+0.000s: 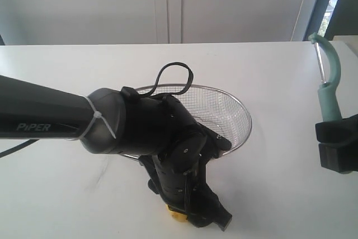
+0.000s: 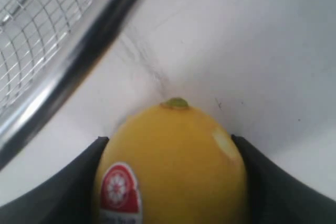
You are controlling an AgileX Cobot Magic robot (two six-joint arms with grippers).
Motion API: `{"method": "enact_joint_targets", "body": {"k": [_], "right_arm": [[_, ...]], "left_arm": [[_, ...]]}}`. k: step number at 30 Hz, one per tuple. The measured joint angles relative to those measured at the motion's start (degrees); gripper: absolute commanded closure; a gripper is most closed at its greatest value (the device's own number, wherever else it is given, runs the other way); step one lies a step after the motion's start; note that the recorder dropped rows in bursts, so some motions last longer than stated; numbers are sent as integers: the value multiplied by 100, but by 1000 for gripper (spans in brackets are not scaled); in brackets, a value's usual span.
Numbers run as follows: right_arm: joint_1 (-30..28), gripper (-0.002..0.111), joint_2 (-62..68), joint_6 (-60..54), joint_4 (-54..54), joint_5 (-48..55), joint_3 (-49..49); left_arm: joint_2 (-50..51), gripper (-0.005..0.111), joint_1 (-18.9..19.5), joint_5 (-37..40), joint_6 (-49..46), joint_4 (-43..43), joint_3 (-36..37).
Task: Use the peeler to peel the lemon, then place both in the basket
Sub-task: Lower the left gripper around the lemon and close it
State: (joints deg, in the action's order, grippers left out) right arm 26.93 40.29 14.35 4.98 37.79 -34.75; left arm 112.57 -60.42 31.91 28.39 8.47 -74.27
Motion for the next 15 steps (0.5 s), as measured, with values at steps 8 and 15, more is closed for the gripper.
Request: {"method": "enact_joint_targets", "body": {"k": [8,15], "right_arm": [[0,108,0,0,0,0,0],[0,108,0,0,0,0,0]], "left_arm": [[0,107,0,12,-8,0,0],[-42,107,0,428,-12,-10,-46]]}}
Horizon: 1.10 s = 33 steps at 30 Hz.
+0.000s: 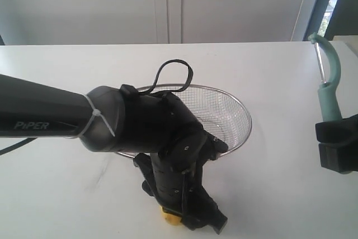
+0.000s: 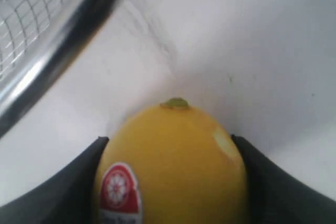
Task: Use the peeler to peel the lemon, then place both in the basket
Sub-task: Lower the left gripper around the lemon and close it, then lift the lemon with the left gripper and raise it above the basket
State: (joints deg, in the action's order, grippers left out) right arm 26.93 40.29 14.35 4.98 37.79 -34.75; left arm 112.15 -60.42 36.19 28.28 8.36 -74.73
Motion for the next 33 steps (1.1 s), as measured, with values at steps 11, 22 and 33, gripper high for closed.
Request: {"method": "enact_joint_targets", "body": {"k": [11,22,33], "right_arm": [[0,108,0,0,0,0,0],[0,108,0,0,0,0,0],[0,108,0,0,0,0,0]], "left_arm": [[-581,107,0,117,-10,-167,-202],[-1246,107,0,188,-784,-205,-237],[-1648,107,-5,1029,-2322,2727,-237]]}}
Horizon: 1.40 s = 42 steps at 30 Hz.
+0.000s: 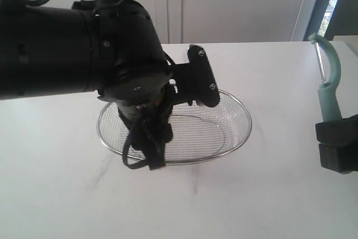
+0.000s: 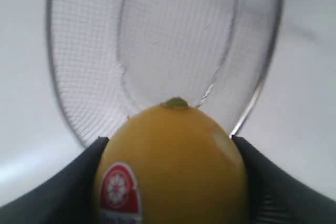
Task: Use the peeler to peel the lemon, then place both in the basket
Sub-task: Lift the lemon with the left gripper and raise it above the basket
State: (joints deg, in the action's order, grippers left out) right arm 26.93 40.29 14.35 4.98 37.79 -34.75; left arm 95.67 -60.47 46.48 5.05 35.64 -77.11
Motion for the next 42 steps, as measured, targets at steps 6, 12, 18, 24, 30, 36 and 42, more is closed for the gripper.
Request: {"method": "enact_joint_targets", "body": {"k": [6,12,18,24,30,36,42], "right_arm": [[0,108,0,0,0,0,0],[0,108,0,0,0,0,0],[0,108,0,0,0,0,0],[0,108,0,0,0,0,0],[0,108,0,0,0,0,0],[0,108,0,-12,0,0,0],[0,108,0,-21,0,0,0]], "left_arm": [[-6,107,76,1403,-23,1489,0],[-85,107,731,1754,-12,1530,0],[-644,107,1404,1090,-940,-34,39],[-1422,107,1885,779,-2459,-1671,104],[-2076,107,2429,79,-3998,-3188,824],[-2386,107,2970,-1055,-5540,-4935,1798],[-2448,107,3416,-1822,-6696,-6402,2333]]}}
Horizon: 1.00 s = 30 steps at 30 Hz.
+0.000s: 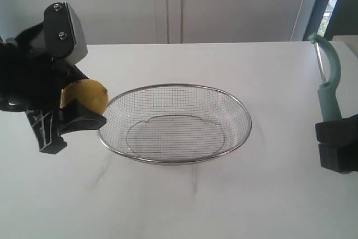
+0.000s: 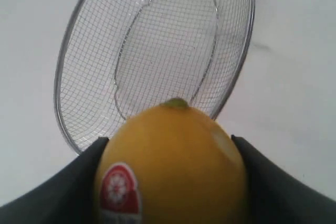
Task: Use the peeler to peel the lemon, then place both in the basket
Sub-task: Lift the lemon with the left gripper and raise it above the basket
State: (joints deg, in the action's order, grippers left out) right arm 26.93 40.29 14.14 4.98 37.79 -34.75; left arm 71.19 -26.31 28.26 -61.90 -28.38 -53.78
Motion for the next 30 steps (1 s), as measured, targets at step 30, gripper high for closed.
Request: {"method": "enact_joint_targets", "body": {"k": [30], "right_arm": [[0,108,0,0,0,-230,0]], "left_arm": [[124,107,145,2628,-4382,-4837,394]]}}
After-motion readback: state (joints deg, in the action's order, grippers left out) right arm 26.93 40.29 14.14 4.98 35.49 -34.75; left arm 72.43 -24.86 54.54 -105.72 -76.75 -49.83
